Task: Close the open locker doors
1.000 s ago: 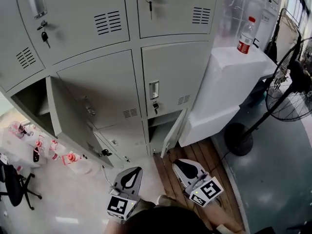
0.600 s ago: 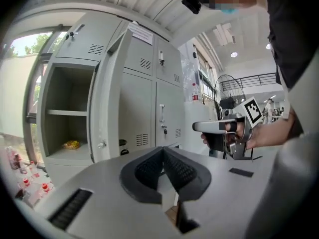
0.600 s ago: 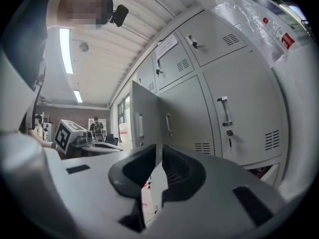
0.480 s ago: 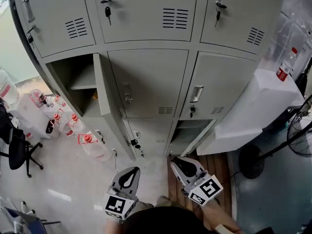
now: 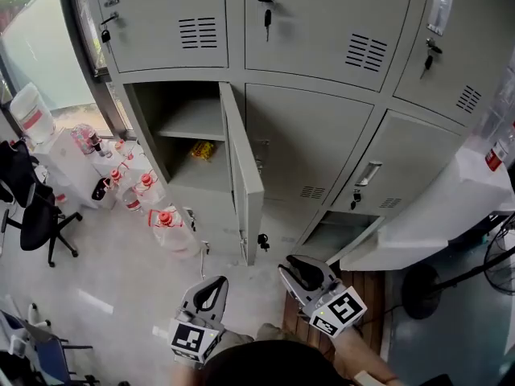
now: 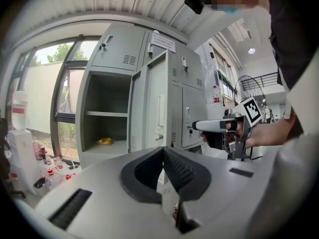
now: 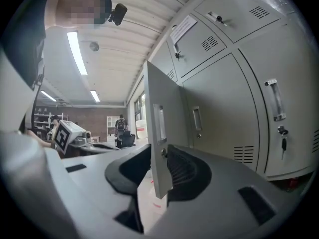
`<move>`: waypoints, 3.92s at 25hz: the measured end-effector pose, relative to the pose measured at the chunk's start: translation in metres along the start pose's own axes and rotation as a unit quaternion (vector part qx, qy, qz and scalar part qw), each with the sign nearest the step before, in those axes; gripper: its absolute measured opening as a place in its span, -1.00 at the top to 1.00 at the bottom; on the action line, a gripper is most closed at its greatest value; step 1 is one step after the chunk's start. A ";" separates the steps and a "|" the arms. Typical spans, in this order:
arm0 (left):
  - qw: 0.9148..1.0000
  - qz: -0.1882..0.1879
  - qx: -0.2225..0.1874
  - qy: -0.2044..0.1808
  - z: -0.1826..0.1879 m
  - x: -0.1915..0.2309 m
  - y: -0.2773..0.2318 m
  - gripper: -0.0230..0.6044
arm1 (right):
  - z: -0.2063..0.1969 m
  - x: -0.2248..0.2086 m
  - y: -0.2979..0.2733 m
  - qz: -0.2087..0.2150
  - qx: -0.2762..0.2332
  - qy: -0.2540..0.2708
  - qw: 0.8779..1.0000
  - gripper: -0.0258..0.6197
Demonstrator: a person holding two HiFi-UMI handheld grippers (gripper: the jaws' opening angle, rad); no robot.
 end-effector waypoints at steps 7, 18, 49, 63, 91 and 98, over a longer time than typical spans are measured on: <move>1.000 0.018 0.001 0.009 -0.003 0.035 0.016 0.90 | 0.000 0.011 -0.042 0.019 0.013 0.009 1.000 0.56; 1.000 0.007 -0.001 0.012 -0.007 0.073 0.020 0.90 | 0.000 0.023 -0.078 0.007 0.020 0.014 1.000 0.55; 1.000 0.006 -0.005 0.019 -0.022 0.214 0.072 0.90 | -0.003 0.103 -0.219 0.000 0.016 0.022 1.000 0.62; 0.999 0.033 -0.016 -0.006 -0.007 0.250 0.084 0.90 | 0.004 0.098 -0.285 0.030 0.022 0.032 0.999 0.62; 0.983 0.182 -0.019 -0.029 0.029 0.298 0.047 0.90 | 0.015 0.029 -0.404 0.147 0.021 0.025 0.989 0.62; 0.978 0.209 -0.017 -0.020 0.029 0.302 0.036 0.90 | 0.018 0.010 -0.423 0.162 0.021 0.028 0.986 0.62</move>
Point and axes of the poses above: the fingertips, and each gripper's own axes: y backward along the fingers, x to its left, z out of its top, the point moved 8 cm from there along y, backward along the fingers, and after that the axes turned 3 degrees about z, right-handed, at the moved point
